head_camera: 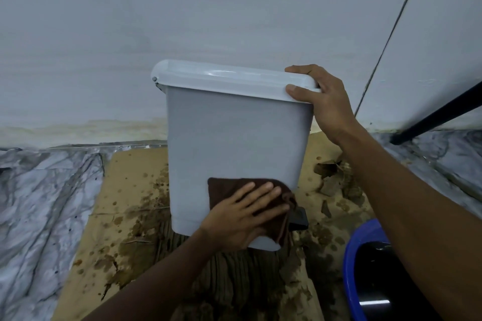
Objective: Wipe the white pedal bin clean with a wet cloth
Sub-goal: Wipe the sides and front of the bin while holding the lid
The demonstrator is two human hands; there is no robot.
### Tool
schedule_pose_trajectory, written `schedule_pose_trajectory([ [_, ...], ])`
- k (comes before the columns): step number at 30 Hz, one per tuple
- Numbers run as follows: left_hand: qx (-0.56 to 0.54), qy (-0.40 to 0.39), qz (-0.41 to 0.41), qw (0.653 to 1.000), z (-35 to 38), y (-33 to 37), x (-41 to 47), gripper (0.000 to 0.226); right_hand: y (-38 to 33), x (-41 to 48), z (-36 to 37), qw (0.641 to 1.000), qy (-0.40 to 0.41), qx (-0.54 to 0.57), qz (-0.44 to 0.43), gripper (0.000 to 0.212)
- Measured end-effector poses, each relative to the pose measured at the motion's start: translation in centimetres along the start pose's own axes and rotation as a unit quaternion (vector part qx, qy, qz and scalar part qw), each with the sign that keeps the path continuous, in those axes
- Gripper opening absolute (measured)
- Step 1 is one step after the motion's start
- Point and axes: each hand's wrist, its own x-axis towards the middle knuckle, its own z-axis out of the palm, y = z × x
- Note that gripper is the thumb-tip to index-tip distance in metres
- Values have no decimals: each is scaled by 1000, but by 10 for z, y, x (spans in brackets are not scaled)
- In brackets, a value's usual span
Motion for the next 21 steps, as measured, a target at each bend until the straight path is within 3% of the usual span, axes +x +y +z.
schedule_pose_trajectory([
  [3, -26, 66, -181, 981, -14, -38, 9, 73, -2, 2, 0, 1000, 5, 9, -2, 32],
  [7, -45, 157, -454, 876, -31, -69, 29, 71, -3, 0, 3, 1000, 10, -8, -10, 34],
  [14, -162, 314, -649, 674, -56, -79, 70, 61, -10, -13, 3, 999, 5, -31, -34, 37],
  [16, -239, 373, -680, 584, -68, -87, 78, 56, -14, -20, 4, 998, 1, -39, -41, 38],
  [19, -375, 490, -694, 371, -100, -105, 85, 46, -18, -32, 4, 997, -10, -52, -57, 46],
  [20, -406, 508, -689, 320, -112, -109, 87, 43, -20, -36, 3, 996, -13, -55, -63, 48],
  [21, -420, 516, -681, 307, -123, -112, 87, 42, -21, -41, 3, 996, -15, -57, -70, 47],
])
